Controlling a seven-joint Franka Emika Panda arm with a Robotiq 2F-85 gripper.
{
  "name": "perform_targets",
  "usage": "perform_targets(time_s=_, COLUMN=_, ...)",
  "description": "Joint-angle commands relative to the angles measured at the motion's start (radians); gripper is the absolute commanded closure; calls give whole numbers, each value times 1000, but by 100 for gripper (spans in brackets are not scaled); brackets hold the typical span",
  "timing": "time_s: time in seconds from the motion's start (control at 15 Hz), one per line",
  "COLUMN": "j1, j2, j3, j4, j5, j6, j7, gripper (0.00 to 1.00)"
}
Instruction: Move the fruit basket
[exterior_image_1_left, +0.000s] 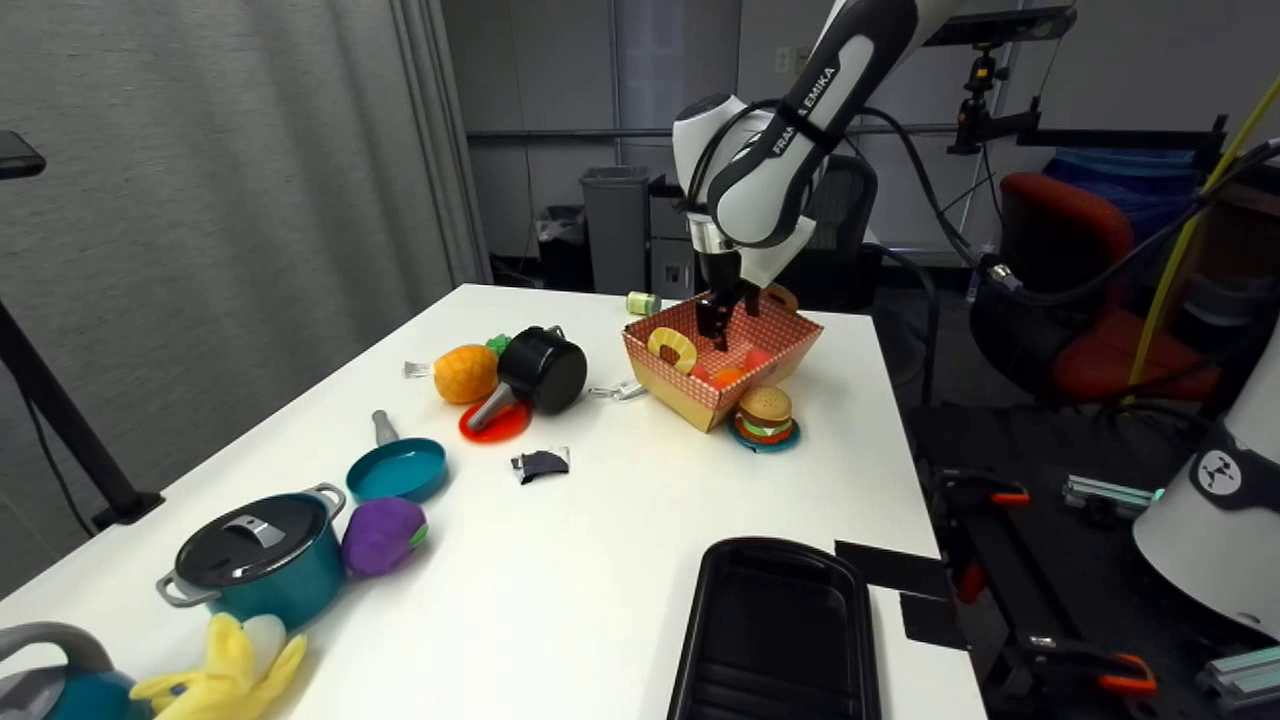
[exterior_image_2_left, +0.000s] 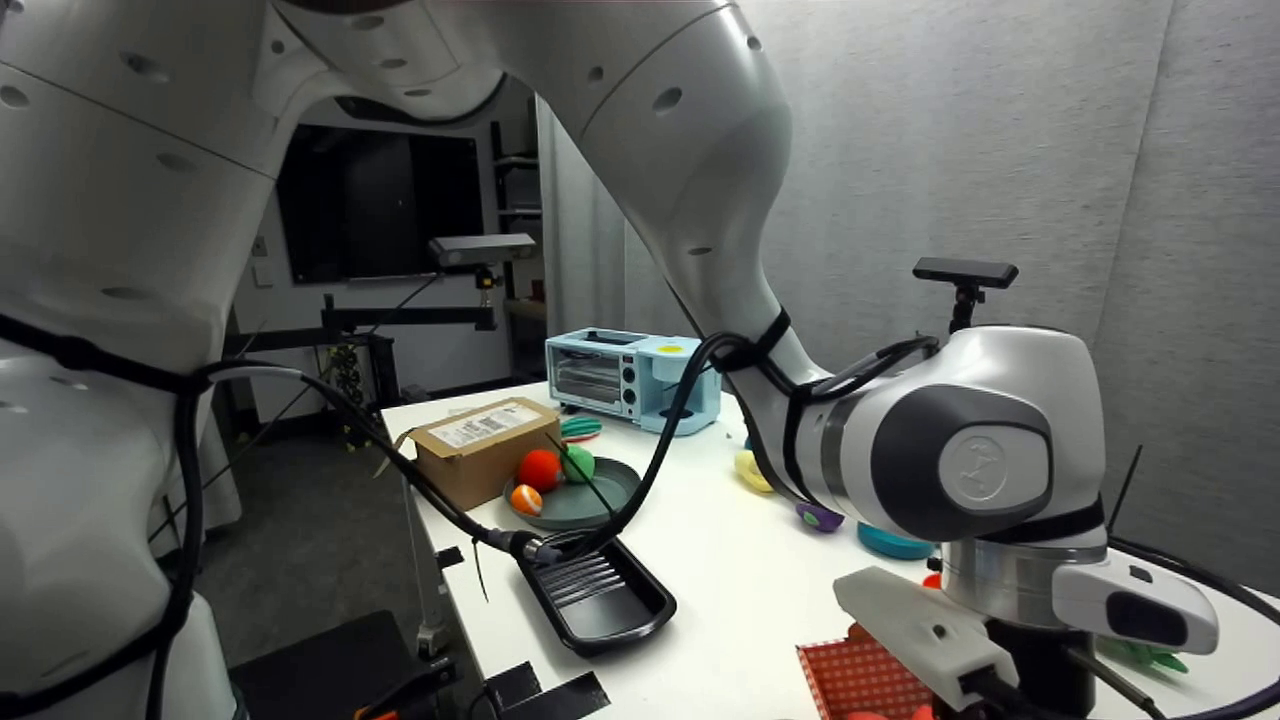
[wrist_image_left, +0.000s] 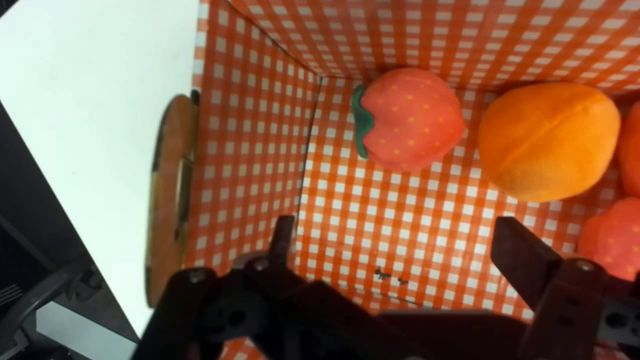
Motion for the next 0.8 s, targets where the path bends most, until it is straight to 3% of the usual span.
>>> perform_targets(time_s=0.0, j1=-7, j2=50, j3=9, j4=70, j5=11, j6=-14, j7=-28, gripper=0)
perform_targets(time_s=0.73, j1=-69, j2=84, j3=-56, j4=152, j5=26, j6=16, j7=13, gripper=0)
